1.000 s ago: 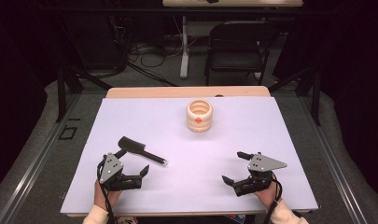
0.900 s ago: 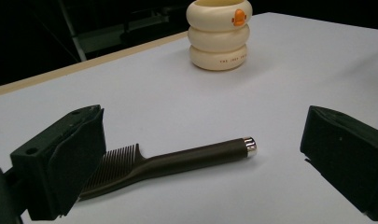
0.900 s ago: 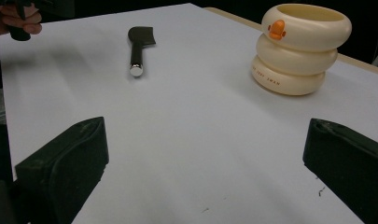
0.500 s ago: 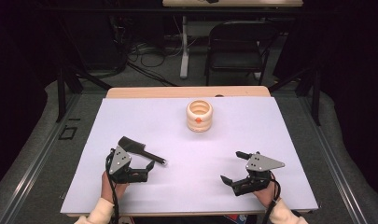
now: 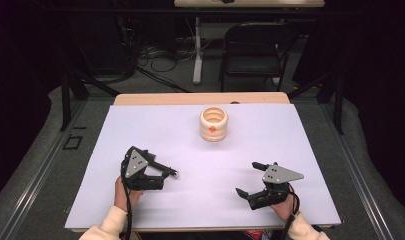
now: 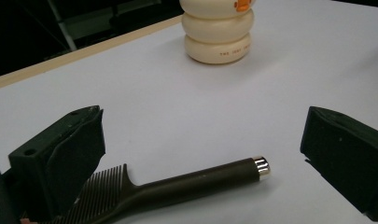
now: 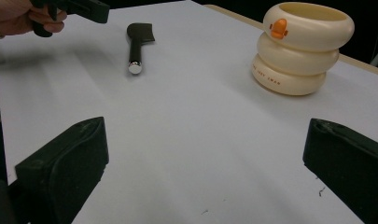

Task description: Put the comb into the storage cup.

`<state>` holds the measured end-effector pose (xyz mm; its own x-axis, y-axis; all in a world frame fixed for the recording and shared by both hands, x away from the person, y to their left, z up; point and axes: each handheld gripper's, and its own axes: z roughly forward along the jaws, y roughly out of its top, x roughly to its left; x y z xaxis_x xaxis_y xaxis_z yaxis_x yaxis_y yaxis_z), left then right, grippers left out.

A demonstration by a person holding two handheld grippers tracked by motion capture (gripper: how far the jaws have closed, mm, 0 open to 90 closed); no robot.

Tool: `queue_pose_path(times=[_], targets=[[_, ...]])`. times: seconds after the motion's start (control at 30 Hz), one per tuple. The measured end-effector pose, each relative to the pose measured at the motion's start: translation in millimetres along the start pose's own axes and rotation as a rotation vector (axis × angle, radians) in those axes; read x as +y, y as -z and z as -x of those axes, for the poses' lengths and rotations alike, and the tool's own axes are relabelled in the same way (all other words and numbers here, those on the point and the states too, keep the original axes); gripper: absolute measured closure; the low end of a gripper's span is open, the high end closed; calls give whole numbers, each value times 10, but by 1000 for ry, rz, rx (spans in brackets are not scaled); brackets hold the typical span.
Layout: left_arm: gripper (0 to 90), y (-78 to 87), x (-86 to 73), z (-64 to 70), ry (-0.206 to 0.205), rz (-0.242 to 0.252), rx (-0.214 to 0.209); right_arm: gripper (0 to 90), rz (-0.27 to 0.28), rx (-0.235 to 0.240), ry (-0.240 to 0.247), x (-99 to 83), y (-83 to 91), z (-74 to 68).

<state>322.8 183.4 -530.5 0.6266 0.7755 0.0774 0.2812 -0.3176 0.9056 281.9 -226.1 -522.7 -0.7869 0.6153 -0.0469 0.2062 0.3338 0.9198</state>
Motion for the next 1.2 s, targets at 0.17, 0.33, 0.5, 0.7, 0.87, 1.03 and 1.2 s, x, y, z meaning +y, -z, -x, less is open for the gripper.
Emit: queue_pose_path(times=[0.17,0.33,0.5,0.7,0.87,1.03,1.2], targets=[[0,-73,28,-19,8,-26,8,0,0,-4,3,2,1,0],[0,-124,47,-42,19,-39,9,0,-2,-4,2,5,-10,3],[0,-187,66,-54,31,-72,12,0,-1,-3,5,5,-7,-2],[0,-255,88,-48,37,-92,-8,0,-8,-3,7,5,-17,-7],[171,-300,94,-15,20,-113,-33,0,-10,-4,9,4,-18,-15],[347,-360,81,7,21,-138,-70,0,-11,-6,8,3,-13,-18],[541,-432,56,17,42,-165,-108,0,-16,-5,12,3,-24,-22]])
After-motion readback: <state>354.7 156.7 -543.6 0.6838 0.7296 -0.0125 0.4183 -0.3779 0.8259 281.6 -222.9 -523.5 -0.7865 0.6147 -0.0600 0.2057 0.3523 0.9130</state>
